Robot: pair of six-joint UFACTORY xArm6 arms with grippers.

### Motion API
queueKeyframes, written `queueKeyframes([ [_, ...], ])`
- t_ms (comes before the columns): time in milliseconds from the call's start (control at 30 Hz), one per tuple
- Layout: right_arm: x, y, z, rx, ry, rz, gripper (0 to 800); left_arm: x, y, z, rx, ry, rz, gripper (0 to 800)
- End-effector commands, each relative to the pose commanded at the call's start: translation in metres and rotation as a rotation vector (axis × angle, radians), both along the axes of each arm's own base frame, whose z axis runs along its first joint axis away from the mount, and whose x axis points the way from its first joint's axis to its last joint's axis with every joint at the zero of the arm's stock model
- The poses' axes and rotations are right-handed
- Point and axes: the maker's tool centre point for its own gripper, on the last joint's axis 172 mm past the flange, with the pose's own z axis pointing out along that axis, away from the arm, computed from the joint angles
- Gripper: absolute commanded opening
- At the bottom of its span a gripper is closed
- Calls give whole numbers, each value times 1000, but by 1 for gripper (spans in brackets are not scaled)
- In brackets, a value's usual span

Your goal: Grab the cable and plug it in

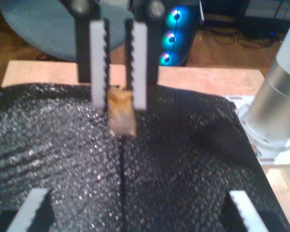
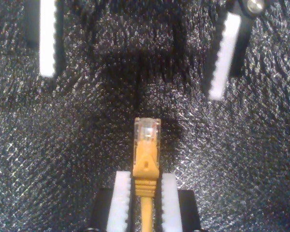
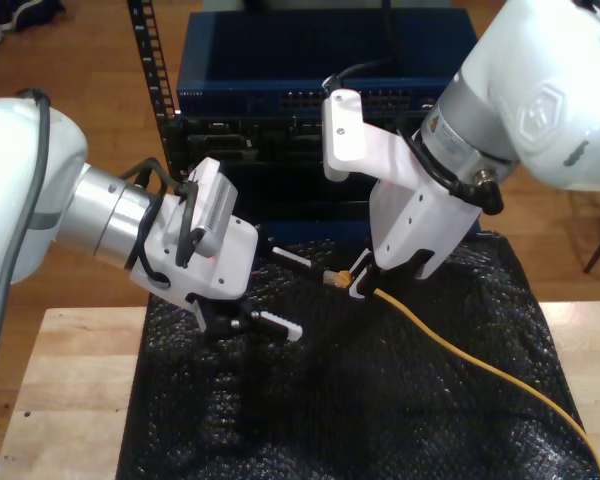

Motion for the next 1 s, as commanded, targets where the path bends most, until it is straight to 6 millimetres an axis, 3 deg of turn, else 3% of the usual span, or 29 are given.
queueKeyframes([
  [533, 0, 7, 4, 19, 3, 2, 6, 1, -2, 9, -16, -7, -4, 791],
  [633, 0, 7, 4, 19, 4, 1, 6, -1, -4, 13, -32, -2, -11, 749],
  [800, 0, 8, 2, 18, 7, 2, 7, -2, -4, 14, -35, 0, -13, 610],
  [1000, 1, 8, 0, 17, 13, 0, 6, -2, -4, 14, -35, 0, -13, 548],
])
